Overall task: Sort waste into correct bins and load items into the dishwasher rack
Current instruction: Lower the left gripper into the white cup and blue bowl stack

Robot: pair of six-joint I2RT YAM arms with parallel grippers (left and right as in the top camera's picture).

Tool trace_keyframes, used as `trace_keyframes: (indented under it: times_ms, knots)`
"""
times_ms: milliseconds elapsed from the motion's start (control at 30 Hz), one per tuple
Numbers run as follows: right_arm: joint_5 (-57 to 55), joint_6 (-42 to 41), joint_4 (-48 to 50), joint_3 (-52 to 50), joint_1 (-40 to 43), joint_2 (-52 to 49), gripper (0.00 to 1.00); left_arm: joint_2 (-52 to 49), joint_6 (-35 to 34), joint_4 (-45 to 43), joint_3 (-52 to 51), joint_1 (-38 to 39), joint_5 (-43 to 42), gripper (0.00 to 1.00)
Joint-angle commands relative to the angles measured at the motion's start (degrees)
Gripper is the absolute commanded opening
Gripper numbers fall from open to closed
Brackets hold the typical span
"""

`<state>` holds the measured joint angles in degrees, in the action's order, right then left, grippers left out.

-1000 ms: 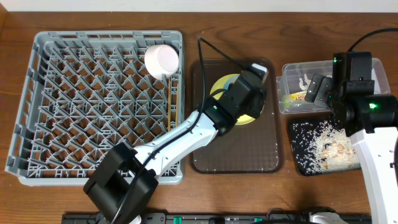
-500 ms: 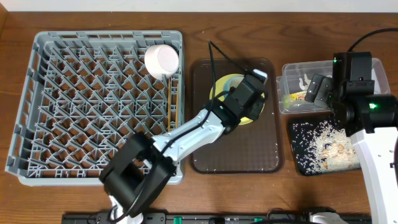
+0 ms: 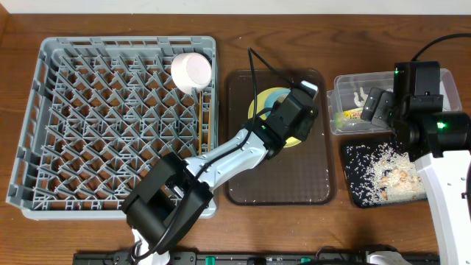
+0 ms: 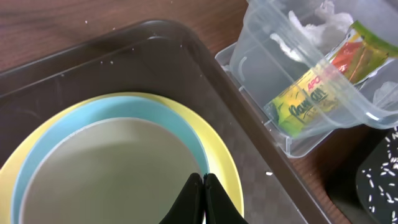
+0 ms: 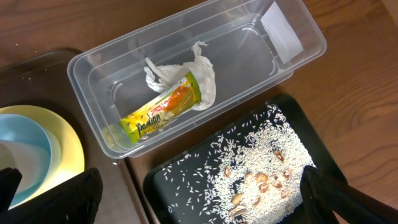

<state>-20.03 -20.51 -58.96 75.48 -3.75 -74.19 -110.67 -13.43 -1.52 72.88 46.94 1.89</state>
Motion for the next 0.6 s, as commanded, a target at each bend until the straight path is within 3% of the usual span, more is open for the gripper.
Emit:
trace_keyframes:
  times_ms: [0,67,167,233,567]
  knots:
    - [-0.92,0.39,-0.09,0.15,0.02,0.35,0.99,2.71,0.35,-0.31,0.17,-0.26,0.74,0.06]
    - [-0.92,0.42,-0.09,0.15,0.02,0.35,0.99,4.13,0.35,-0.28,0.17,-0.26,0.74,0.09]
    - [-0.92,0.42,-0.09,0.15,0.02,0.35,0.99,5.25,0.35,-0.17,0.17,-0.24,0.7,0.25]
    - [-0.92,0.42,-0.09,0.15,0.02,0.35,0.99,5.2,0.33,0.59,0.17,-0.24,0.7,0.3]
    - [-0.92,0.42,-0.09,0.15,0.02,0.35,0.99,2.82,0.31,2.12,0.11,-0.17,0.66,0.33]
